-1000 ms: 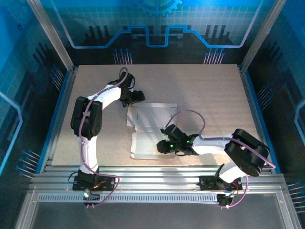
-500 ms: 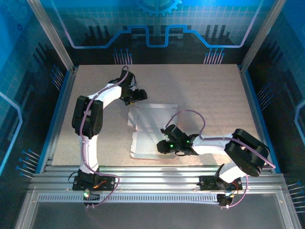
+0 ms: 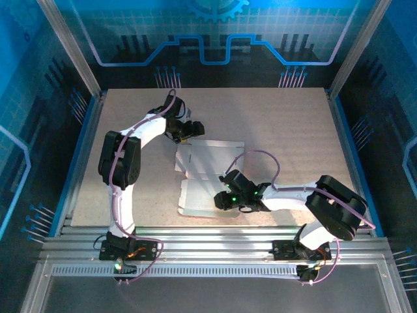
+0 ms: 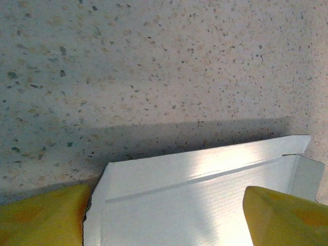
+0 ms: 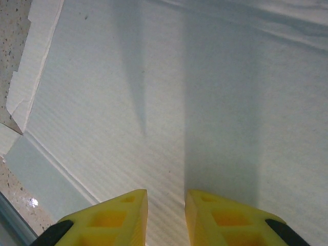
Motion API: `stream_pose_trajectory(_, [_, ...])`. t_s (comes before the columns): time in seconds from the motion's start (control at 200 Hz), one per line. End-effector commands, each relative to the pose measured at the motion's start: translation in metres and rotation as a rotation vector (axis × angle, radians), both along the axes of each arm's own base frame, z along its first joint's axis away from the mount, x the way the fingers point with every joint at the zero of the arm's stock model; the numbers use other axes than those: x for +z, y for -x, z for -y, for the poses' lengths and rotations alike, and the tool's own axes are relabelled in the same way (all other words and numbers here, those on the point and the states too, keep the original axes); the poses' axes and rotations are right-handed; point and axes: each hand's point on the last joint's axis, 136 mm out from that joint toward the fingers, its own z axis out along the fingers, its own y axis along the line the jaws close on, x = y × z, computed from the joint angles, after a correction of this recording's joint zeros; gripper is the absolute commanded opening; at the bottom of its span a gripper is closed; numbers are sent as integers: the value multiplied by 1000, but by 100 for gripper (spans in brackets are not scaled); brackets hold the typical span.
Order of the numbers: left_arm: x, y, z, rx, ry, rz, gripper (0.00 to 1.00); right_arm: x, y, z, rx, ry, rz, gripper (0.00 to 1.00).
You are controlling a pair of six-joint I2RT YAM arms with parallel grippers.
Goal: Fold the paper box
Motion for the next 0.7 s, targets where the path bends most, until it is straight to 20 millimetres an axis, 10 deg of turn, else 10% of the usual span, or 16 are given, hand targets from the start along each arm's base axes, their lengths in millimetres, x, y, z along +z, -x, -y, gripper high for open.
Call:
stream_pose_trajectory(0.0, [9,-4,17,-35,50,22,78,-20,17,9,24,75,-65,28])
stream_pose_trajectory(0.695, [-22,-8,44,-56,26,-28,78,-26,19,10,25,80,-78,28])
